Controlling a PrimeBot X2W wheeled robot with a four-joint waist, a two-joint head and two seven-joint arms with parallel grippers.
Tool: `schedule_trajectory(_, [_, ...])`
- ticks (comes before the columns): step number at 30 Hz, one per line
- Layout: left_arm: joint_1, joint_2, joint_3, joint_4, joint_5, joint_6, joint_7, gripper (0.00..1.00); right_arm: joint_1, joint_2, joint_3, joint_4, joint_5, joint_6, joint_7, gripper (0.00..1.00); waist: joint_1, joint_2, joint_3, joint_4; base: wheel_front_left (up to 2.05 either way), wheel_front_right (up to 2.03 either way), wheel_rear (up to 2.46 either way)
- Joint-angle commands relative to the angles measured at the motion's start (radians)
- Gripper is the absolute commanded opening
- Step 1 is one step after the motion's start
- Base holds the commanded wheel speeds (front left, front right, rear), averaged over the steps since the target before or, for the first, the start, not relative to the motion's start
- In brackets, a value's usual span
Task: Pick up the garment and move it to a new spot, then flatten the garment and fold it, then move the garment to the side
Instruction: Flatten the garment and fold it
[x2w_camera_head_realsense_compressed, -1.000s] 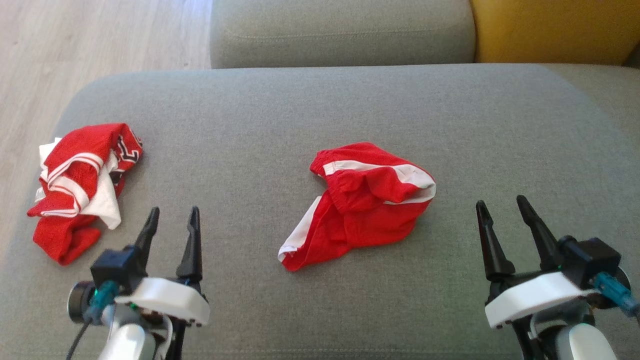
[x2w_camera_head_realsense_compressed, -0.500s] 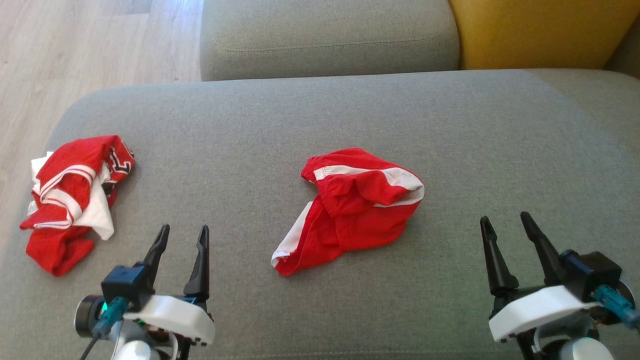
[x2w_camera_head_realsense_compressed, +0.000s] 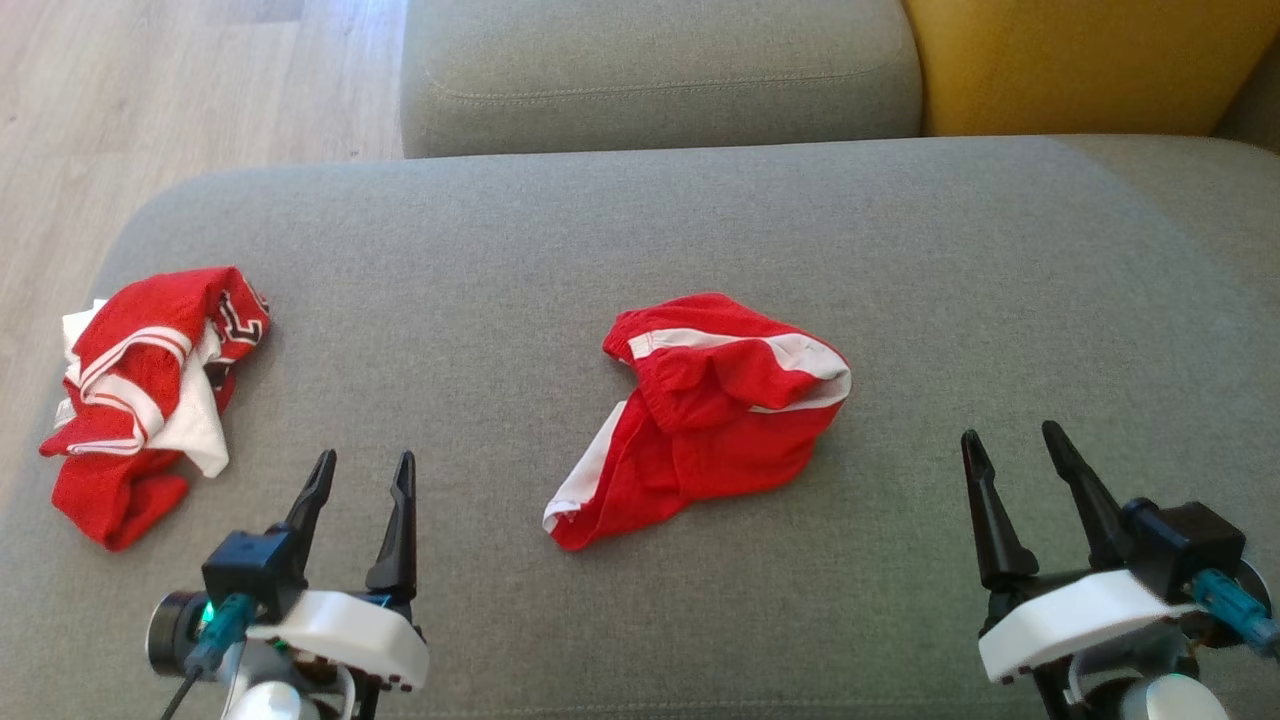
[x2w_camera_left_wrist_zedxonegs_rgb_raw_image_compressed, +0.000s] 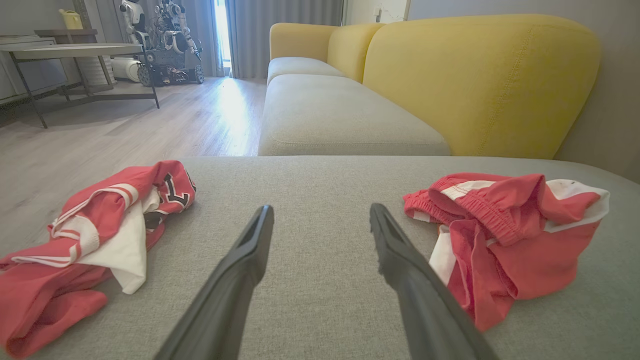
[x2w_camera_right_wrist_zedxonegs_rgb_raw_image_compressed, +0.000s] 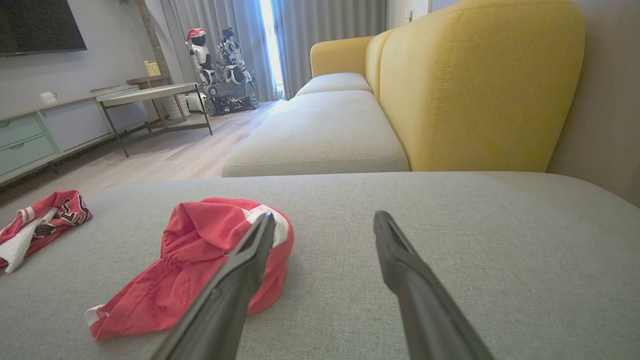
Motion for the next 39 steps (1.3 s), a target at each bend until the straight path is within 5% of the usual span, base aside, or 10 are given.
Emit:
schedule_trajectory(1, [-0.05,0.024,0.029,-0.034,-0.003,0.005,-0.009,1.0,-0.036,-0.005,0.02,-0.038,0.004,-0.001,-0.006,1.0,0.0,0.0,0.001,0.0,0.0,0.0,0.0])
schedule_trajectory(13, [-0.079,0.021,0.012,-0.033,-0.005,0.0,-0.006,1.0,-0.04,-0.005,0.016,-0.041,0.009,-0.001,-0.007,1.0,0.0,0.0,0.01,0.004,0.0,0.0,0.0])
schedule_trajectory(22, [-0.341,-0.04,-0.048,0.028,-0.052,-0.101,0.107,1.0,-0.104,-0.005,0.042,-0.063,-0.002,-0.001,-0.004,1.0,0.0,0.0,0.119,-0.037,0.0,0.0,0.0])
schedule_trajectory(30, [-0.547,-0.113,-0.082,0.244,-0.158,-0.199,0.258,1.0,-0.145,-0.005,0.053,-0.043,0.019,-0.001,-0.027,1.0,0.0,0.0,0.199,-0.12,0.0,0.0,0.0])
schedule_trajectory(39, [-0.621,-0.14,-0.113,0.431,-0.267,-0.239,0.407,1.0,-0.156,-0.005,0.048,-0.005,0.049,-0.001,-0.067,1.0,0.0,0.0,0.234,-0.165,0.0,0.0,0.0])
